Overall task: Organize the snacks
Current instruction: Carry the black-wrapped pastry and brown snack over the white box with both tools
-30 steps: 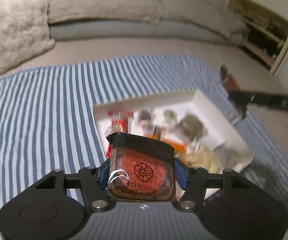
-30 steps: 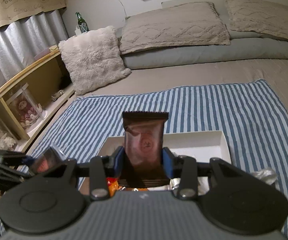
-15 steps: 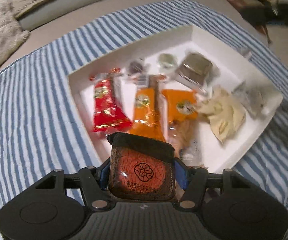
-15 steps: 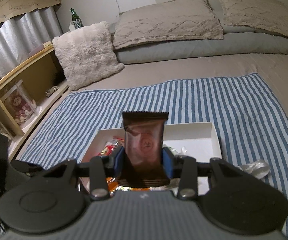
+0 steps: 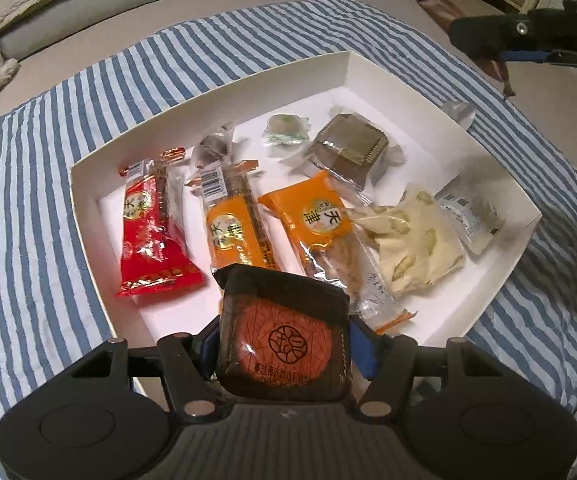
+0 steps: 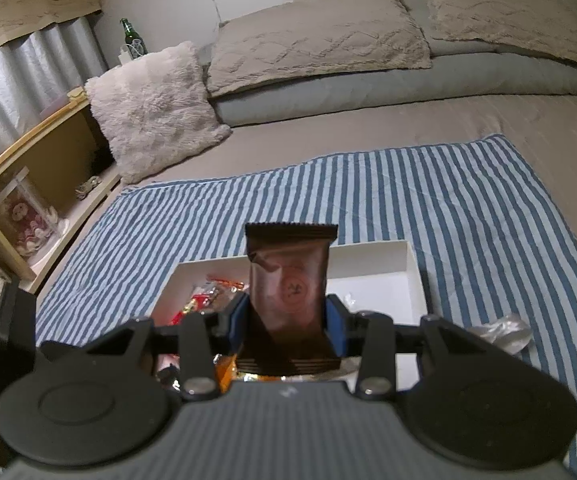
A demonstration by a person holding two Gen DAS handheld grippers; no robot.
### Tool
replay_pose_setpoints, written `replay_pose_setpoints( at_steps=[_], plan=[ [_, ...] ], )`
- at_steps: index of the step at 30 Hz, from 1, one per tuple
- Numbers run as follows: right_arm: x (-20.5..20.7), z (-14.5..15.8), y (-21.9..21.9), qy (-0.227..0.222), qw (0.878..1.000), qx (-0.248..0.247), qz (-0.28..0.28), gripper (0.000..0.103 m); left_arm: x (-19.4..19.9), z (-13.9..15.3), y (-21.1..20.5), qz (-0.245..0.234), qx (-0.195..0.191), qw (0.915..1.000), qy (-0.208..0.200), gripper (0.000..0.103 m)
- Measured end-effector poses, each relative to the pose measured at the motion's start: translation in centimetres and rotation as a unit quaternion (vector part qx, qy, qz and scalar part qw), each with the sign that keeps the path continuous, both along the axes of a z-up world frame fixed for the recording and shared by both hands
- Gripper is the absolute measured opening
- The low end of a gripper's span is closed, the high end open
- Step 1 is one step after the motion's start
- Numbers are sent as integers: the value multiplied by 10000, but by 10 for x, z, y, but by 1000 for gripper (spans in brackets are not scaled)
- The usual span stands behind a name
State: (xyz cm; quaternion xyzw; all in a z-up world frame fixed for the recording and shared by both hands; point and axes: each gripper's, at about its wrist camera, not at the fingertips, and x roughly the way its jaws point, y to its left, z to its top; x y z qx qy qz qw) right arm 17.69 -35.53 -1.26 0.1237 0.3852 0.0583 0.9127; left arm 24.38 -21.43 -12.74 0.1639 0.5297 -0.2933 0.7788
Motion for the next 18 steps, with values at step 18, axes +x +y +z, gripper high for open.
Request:
replay_pose_setpoints(
  at_steps=[18],
  plan=[
    [38,-36,-3,527,9924,-1050,-376,47,5,-20,2,-209,211,9991,301,64]
  ],
)
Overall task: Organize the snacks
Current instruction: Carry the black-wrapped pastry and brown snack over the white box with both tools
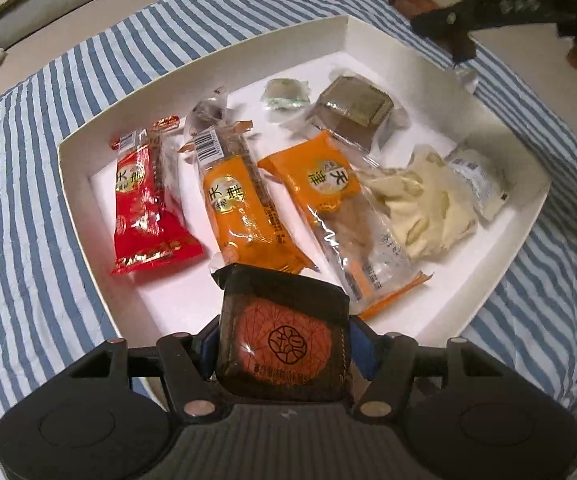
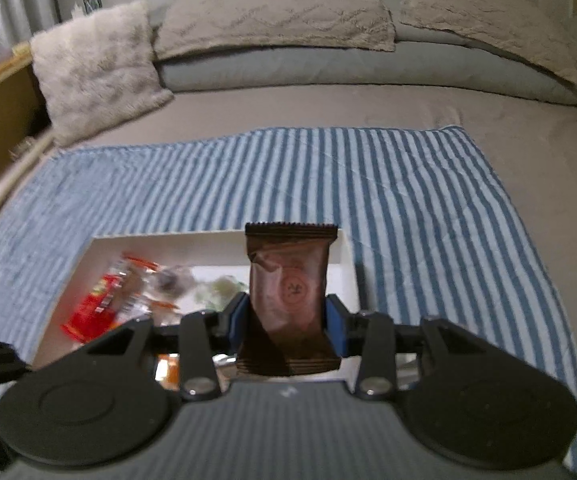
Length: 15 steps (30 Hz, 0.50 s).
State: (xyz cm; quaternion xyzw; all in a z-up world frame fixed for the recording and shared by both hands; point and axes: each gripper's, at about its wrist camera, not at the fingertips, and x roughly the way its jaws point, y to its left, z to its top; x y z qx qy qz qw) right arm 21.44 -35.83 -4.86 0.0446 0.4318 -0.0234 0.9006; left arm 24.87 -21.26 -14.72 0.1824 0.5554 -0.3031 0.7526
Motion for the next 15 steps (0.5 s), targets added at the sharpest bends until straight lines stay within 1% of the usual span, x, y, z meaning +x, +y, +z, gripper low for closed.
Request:
replay_pose_setpoints(
  at_steps=[5,8,15],
  plan=[
    [23,-22,8,293,9980,-543,128,47,10,-6,3,101,-99,9999,0,64],
    [35,-36,12,490,9953,-810,188,47,17,-7,6,195,-239,9995,-19,64],
    [52,-56,23,782,9926,-878,300,47,33,-8,10,375,-431,9983,-140,64]
  ],
)
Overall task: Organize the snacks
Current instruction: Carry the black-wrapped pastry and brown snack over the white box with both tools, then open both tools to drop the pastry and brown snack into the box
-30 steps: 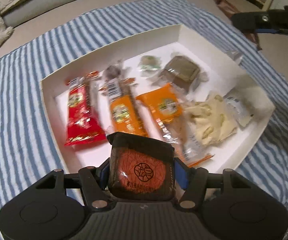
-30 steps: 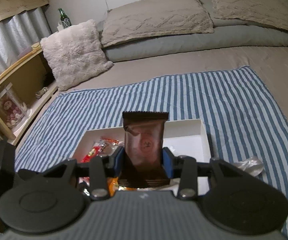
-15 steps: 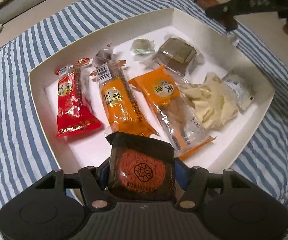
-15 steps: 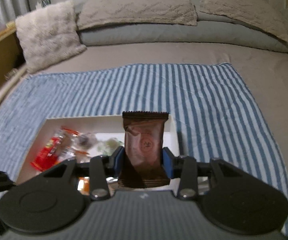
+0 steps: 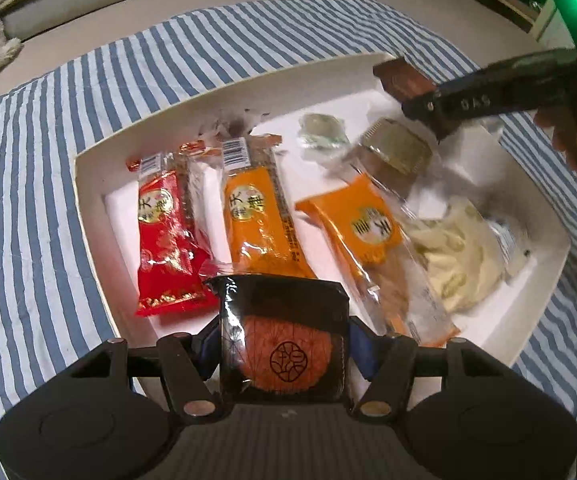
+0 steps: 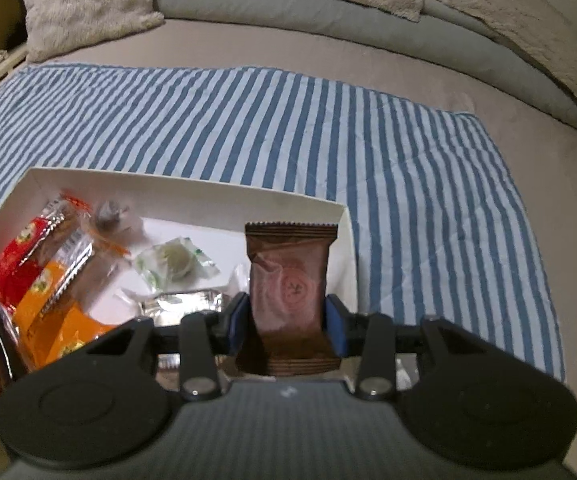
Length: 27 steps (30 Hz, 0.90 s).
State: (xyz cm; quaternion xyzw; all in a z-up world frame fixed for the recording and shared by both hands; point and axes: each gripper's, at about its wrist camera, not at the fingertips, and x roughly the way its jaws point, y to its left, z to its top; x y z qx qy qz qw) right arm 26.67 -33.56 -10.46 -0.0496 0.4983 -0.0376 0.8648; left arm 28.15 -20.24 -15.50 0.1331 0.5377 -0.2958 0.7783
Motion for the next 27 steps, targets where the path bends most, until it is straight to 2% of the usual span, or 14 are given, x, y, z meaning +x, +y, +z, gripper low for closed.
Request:
replay_pose_setpoints(
  at_steps=[9,14,16,21,23,25,27],
  plan=[
    [17,-19,9,213,9995,-219,-6,47,-11,0,6,-127,41,9990,420,64],
    [24,-19,11,221,9996,186,-52,47,-18,0,6,-203,126,9986,472,64],
    [25,-18,14,193,9996,183,-61,47,-19,1,7,-177,94,9987,458,64],
    [25,-8,8,-43,9986,419,-306,48,-15,5,7,-151,-18,9994,310,64],
    [24,-7,1,-82,9979,510,-377,51,-13,6,7,-147,-26,9995,277,64],
    [21,-7,-3,-99,9978,518,-412,66,-12,7,6,-124,-32,9996,254,65],
    [18,-4,-5,-142,9978,486,-430,72,-12,9,5,-111,-7,9997,219,69]
  ],
)
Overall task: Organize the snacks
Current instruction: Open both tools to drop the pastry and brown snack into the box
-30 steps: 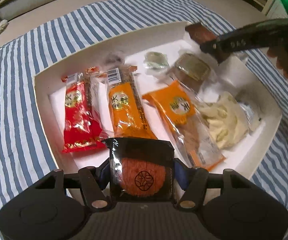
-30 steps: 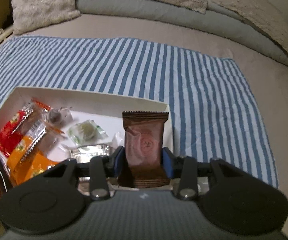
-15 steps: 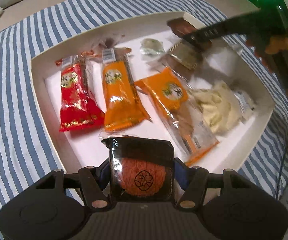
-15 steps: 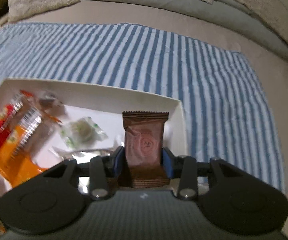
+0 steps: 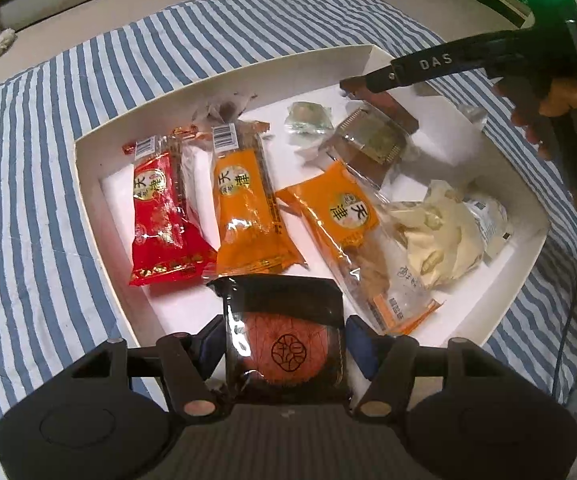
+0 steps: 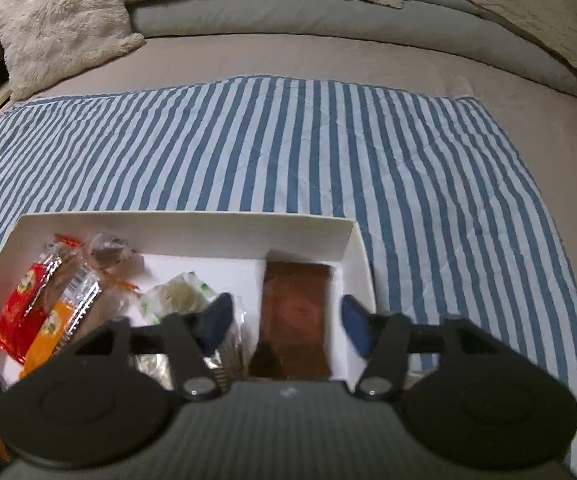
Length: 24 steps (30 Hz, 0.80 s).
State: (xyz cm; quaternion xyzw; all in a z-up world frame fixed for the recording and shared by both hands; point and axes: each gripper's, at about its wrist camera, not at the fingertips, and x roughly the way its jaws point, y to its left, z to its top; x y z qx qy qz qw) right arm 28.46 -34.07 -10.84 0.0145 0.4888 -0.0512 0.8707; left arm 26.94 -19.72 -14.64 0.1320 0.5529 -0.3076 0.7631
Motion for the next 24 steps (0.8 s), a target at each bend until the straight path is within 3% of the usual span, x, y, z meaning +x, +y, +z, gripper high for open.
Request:
replay_pose_setpoints(
  at_steps=[8,13,22,24],
  plan=[
    [-12,12,-2,-17,10000,21,55,74,-6,16,7,129,-123,9997,-194,89],
    [-24,21,-4,-50,10000,57,44,82,-12,22,9,178,-140,9995,-228,99],
    [-53,43,-3,-181,9997,95,143,102,-27,31,11,276,-230,9991,-204,103],
    [-61,48,-3,-215,9995,110,179,102,-31,34,13,351,-251,9988,-211,103]
  ],
)
